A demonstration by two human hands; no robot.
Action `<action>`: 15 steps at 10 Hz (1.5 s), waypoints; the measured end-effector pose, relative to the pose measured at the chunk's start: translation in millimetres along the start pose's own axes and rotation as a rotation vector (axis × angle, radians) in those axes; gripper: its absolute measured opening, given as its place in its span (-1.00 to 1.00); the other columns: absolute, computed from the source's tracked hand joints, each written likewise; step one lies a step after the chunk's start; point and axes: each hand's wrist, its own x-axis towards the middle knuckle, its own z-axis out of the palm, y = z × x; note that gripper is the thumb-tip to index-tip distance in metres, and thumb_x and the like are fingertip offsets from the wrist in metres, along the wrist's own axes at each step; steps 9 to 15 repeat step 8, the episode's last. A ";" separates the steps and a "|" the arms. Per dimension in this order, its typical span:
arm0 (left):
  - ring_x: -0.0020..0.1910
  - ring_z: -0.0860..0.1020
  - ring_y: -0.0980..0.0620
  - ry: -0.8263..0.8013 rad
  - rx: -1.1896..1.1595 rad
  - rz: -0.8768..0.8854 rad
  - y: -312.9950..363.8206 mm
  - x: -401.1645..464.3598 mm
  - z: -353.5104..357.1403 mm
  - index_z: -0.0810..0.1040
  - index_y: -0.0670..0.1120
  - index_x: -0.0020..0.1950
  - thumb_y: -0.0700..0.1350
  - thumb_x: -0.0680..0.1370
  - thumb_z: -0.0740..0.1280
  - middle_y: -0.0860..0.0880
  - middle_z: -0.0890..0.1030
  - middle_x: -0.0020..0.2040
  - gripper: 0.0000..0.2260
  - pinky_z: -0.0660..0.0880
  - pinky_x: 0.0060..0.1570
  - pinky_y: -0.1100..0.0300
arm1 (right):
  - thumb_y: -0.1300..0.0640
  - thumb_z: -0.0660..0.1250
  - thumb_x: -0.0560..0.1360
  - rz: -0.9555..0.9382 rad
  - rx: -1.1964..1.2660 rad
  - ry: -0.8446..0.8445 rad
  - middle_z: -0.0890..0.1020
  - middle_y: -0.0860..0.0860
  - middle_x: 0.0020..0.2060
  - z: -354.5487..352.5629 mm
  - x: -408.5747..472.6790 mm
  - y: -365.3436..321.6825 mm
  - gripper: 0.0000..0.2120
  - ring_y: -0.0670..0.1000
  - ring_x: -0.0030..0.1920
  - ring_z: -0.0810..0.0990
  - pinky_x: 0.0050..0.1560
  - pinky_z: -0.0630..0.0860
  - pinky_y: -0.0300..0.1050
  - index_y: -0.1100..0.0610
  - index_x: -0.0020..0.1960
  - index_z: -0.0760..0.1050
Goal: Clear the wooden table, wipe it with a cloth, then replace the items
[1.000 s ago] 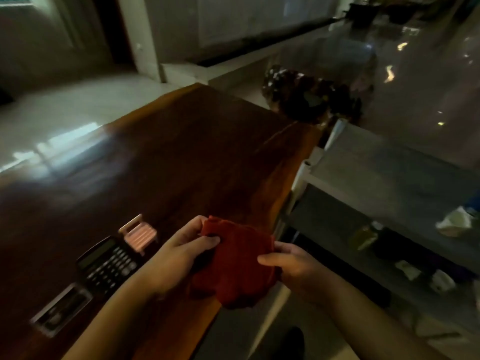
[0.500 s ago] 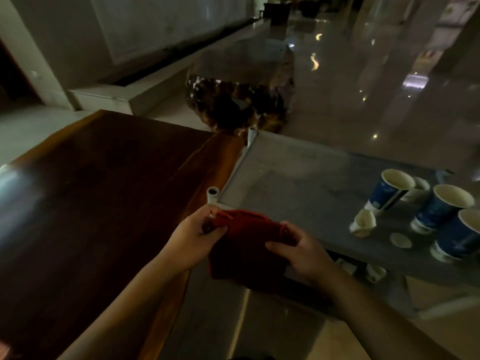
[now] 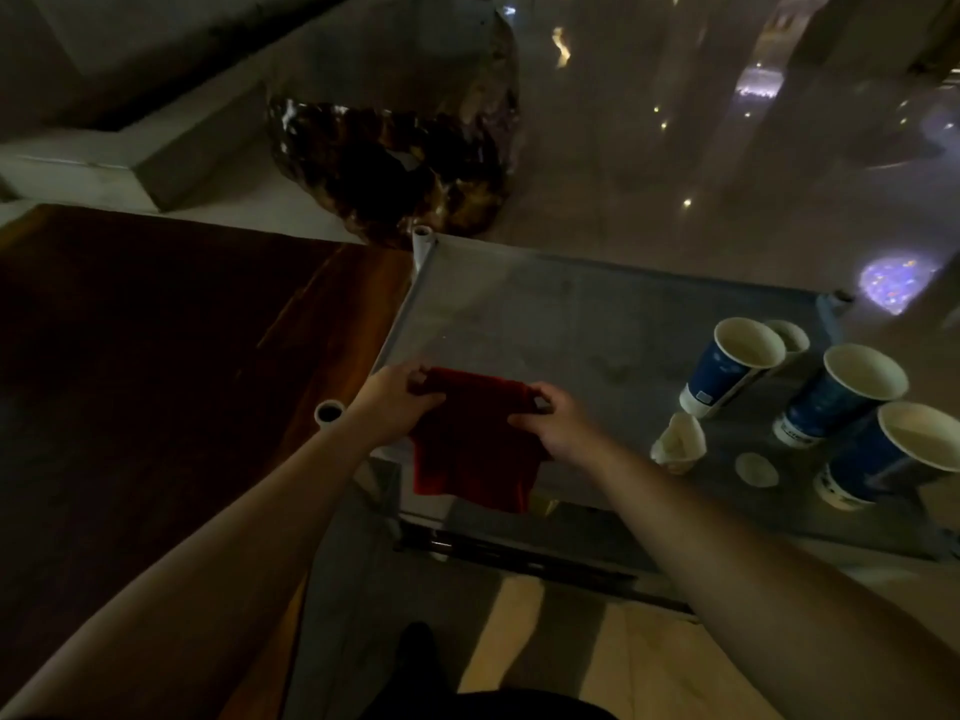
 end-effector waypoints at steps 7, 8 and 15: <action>0.30 0.48 -0.07 -0.045 0.322 0.117 -70.5 107.0 -39.2 0.32 0.10 0.45 0.21 0.48 0.40 -0.03 0.49 0.37 -0.40 0.51 0.18 -0.04 | -0.10 0.49 0.49 -0.111 -0.693 0.230 0.50 -0.24 0.07 24.3 101.4 14.3 -0.57 -0.09 0.11 0.53 -0.04 0.44 -0.17 -0.16 0.30 0.43; 0.33 0.43 0.00 -0.022 0.292 0.064 -71.6 84.1 -62.0 0.28 0.16 0.48 0.31 0.43 0.39 0.04 0.44 0.40 -0.33 0.47 0.24 -0.08 | -0.17 0.48 0.48 -0.118 -0.597 0.120 0.56 -0.27 0.06 28.7 91.0 -0.1 -0.67 -0.15 0.10 0.58 0.02 0.57 -0.10 -0.27 0.17 0.43; 0.33 0.43 0.00 -0.022 0.292 0.064 -71.6 84.1 -62.0 0.28 0.16 0.48 0.31 0.43 0.39 0.04 0.44 0.40 -0.33 0.47 0.24 -0.08 | -0.17 0.48 0.48 -0.118 -0.597 0.120 0.56 -0.27 0.06 28.7 91.0 -0.1 -0.67 -0.15 0.10 0.58 0.02 0.57 -0.10 -0.27 0.17 0.43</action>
